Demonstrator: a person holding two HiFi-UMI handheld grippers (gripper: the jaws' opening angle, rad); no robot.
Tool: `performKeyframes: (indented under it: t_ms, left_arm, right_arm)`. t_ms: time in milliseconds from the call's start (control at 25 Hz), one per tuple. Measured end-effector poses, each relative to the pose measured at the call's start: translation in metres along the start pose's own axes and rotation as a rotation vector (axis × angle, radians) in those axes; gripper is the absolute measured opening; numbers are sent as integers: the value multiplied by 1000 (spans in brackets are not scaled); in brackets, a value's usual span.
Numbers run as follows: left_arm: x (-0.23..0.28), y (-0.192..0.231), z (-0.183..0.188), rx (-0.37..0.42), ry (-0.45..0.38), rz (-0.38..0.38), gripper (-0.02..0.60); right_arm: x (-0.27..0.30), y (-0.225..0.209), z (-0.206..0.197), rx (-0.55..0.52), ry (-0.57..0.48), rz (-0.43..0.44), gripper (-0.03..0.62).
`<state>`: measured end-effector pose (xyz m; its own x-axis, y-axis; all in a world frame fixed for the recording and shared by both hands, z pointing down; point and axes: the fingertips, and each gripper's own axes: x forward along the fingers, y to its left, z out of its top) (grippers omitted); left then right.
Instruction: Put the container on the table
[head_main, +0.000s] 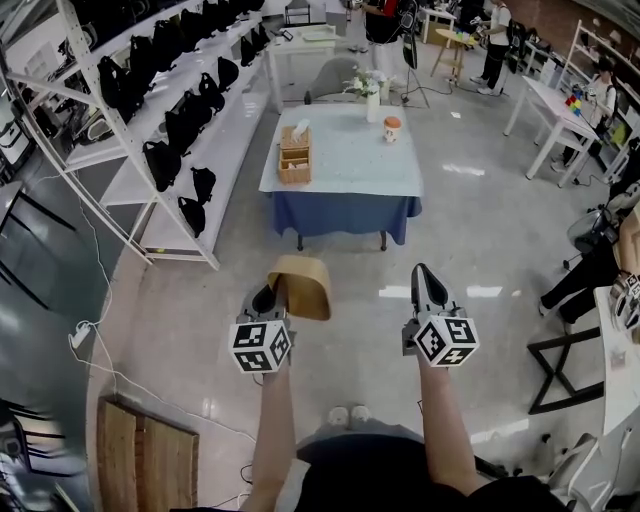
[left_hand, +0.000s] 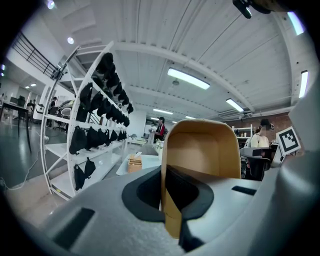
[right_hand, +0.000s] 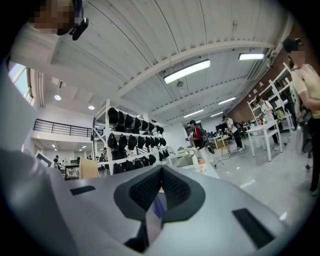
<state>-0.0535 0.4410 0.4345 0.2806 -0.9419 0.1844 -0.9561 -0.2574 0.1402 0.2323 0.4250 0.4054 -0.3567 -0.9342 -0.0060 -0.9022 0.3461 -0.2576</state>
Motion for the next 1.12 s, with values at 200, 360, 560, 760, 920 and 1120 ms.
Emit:
performKeyframes:
  t_ms: [200, 360, 560, 760, 920, 1120]
  left_arm:
    - [3, 18, -4, -19, 11, 6, 9]
    - [5, 29, -6, -23, 13, 6, 9]
    - [6, 41, -6, -19, 10, 15, 9]
    - [10, 45, -2, -22, 3, 16, 9]
    - [18, 50, 4, -21, -11, 19, 9]
    - [34, 58, 14, -16, -29, 26, 9]
  right_arm:
    - [15, 9, -9, -6, 18, 4, -2]
    - [21, 11, -14, -18, 24, 1, -2]
    - [27, 8, -17, -18, 19, -2, -2]
    - [31, 2, -13, -10, 7, -15, -2]
    - [41, -1, -8, -14, -8, -15, -2]
    - [61, -7, -1, -15, -28, -10, -2]
